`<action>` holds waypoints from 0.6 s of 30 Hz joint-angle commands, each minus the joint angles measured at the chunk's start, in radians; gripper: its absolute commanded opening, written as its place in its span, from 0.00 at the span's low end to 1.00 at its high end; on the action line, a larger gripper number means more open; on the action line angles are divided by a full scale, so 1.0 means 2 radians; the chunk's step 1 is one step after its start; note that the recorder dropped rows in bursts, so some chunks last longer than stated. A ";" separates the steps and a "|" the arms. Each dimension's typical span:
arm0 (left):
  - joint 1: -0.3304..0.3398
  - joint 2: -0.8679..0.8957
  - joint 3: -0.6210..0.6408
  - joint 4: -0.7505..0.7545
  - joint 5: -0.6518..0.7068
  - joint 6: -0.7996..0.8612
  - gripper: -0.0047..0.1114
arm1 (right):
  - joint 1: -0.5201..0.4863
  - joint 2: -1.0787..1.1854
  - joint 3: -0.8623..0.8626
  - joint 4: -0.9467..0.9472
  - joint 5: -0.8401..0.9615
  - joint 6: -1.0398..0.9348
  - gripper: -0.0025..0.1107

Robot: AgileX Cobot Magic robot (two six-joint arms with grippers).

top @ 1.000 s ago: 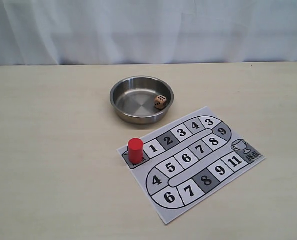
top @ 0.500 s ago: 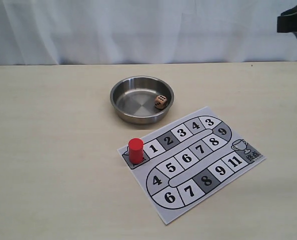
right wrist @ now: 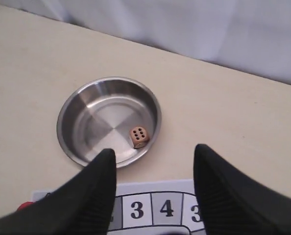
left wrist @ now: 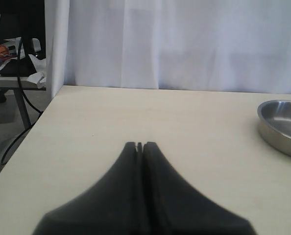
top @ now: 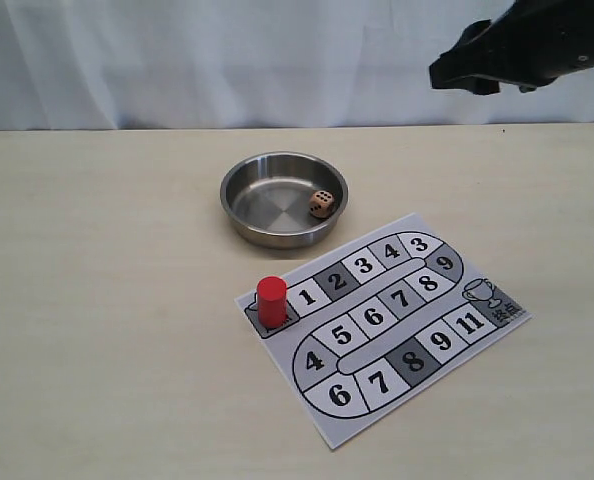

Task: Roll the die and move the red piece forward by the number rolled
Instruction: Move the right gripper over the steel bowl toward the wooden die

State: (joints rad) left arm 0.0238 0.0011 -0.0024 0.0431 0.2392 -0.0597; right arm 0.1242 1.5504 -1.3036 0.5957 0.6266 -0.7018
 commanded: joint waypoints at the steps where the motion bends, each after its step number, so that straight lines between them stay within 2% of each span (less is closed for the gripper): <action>1: 0.000 -0.001 0.001 0.000 -0.006 -0.002 0.04 | 0.043 0.037 -0.034 0.008 -0.006 -0.021 0.44; 8: 0.000 -0.001 0.001 0.000 -0.006 -0.002 0.04 | 0.093 0.109 -0.104 -0.020 0.000 -0.005 0.45; 10: 0.000 -0.001 0.001 0.000 -0.005 -0.002 0.04 | 0.101 0.131 -0.123 -0.047 0.008 0.028 0.51; 13: 0.000 -0.001 0.001 -0.001 -0.003 -0.002 0.04 | 0.102 0.162 -0.149 -0.071 0.030 0.065 0.58; 18: 0.000 -0.001 0.001 -0.001 -0.003 -0.002 0.04 | 0.105 0.202 -0.172 -0.070 0.036 0.070 0.58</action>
State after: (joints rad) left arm 0.0238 0.0011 -0.0024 0.0431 0.2392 -0.0597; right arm 0.3274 1.9196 -1.6207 0.4653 0.6861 -0.5752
